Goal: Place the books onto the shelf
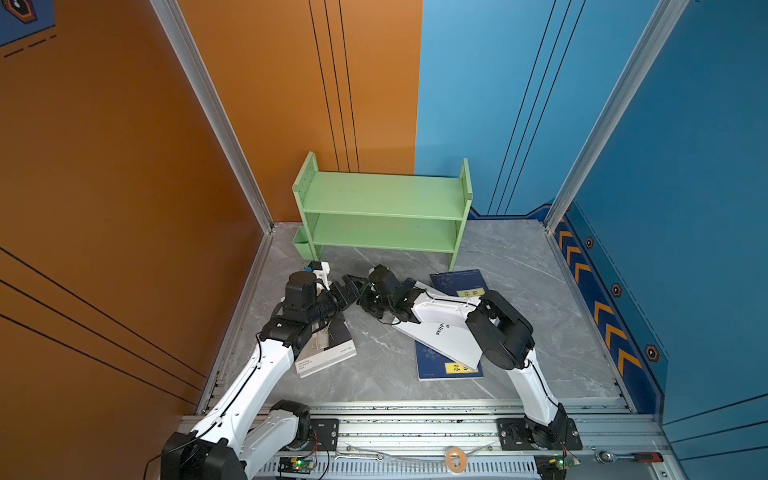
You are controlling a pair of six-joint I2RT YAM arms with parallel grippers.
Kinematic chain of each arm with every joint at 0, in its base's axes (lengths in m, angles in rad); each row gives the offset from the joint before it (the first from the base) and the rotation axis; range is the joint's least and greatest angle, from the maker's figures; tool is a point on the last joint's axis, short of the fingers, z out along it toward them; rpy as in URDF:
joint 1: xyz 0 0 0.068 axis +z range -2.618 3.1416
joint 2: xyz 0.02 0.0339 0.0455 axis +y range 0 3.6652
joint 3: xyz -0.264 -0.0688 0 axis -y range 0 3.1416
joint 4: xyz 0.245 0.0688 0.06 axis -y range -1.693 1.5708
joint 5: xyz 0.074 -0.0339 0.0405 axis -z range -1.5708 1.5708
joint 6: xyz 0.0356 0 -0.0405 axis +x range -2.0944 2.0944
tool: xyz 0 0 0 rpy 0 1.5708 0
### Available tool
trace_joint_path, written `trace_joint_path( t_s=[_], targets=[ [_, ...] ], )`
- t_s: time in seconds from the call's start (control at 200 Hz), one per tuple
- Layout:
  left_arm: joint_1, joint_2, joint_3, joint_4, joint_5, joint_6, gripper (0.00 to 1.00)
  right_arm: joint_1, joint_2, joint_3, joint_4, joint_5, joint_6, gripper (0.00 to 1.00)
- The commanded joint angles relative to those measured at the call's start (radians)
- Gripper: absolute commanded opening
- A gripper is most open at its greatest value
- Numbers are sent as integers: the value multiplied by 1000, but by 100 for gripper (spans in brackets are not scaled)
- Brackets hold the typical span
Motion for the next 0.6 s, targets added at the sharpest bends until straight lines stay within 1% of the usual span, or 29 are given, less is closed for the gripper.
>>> trace_joint_path(
  t_s=[0.0,0.045,0.11,0.2,0.245,0.366,0.386,0.441,0.501,0.591],
  targets=[
    [34,-12,95,-304,-161,160,98,22,-90,39,-179,138,-147,100],
    [67,-19,102,-384,-207,187,98,29,-86,59,-206,147,-172,99],
    [124,-42,85,-456,-284,210,98,41,-75,80,-223,147,-202,98],
    [225,-71,32,-492,-338,220,98,56,-50,116,-258,160,-224,95],
    [273,-72,6,-493,-342,220,98,62,-37,131,-276,167,-232,94],
    [368,-43,-49,-495,-420,220,98,76,-10,168,-303,168,-264,93],
    [385,-39,-57,-496,-429,207,98,79,-4,174,-305,167,-269,93],
    [436,-31,-88,-453,-393,177,98,88,8,188,-309,167,-279,92],
    [472,-25,-123,-422,-434,124,98,98,24,204,-311,169,-284,92],
    [513,-14,-185,-369,-421,72,98,104,57,234,-318,158,-285,89]
  ],
)
